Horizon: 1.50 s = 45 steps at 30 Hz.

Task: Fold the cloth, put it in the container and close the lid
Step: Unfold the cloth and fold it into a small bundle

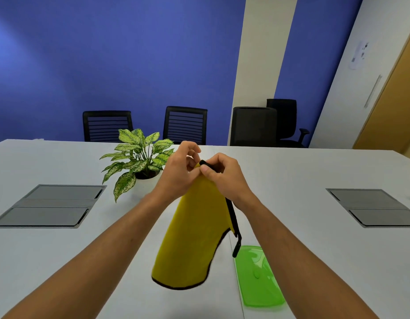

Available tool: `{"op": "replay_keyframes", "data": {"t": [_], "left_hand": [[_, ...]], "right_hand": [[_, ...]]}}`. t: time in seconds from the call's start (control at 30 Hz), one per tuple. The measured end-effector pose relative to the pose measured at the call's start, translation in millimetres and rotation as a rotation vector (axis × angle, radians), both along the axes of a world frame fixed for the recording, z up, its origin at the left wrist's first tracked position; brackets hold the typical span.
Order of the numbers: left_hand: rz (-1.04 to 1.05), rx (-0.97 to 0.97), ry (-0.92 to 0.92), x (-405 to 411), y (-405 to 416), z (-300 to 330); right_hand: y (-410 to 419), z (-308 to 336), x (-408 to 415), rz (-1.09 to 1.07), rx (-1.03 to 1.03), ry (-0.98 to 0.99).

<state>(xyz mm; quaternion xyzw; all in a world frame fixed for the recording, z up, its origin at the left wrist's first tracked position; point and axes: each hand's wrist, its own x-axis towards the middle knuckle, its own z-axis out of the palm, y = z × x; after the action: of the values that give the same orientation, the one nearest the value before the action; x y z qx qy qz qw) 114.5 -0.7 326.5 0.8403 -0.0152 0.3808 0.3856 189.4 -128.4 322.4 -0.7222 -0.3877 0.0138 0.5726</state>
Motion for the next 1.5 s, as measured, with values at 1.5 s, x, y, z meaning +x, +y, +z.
{"op": "replay_keyframes", "data": {"t": [1.5], "left_hand": [[0.636,-0.324,0.125,-44.6,67.6,-62.1]], "right_hand": [[-102.2,-49.4,68.3,-0.523,0.071,0.224]]}}
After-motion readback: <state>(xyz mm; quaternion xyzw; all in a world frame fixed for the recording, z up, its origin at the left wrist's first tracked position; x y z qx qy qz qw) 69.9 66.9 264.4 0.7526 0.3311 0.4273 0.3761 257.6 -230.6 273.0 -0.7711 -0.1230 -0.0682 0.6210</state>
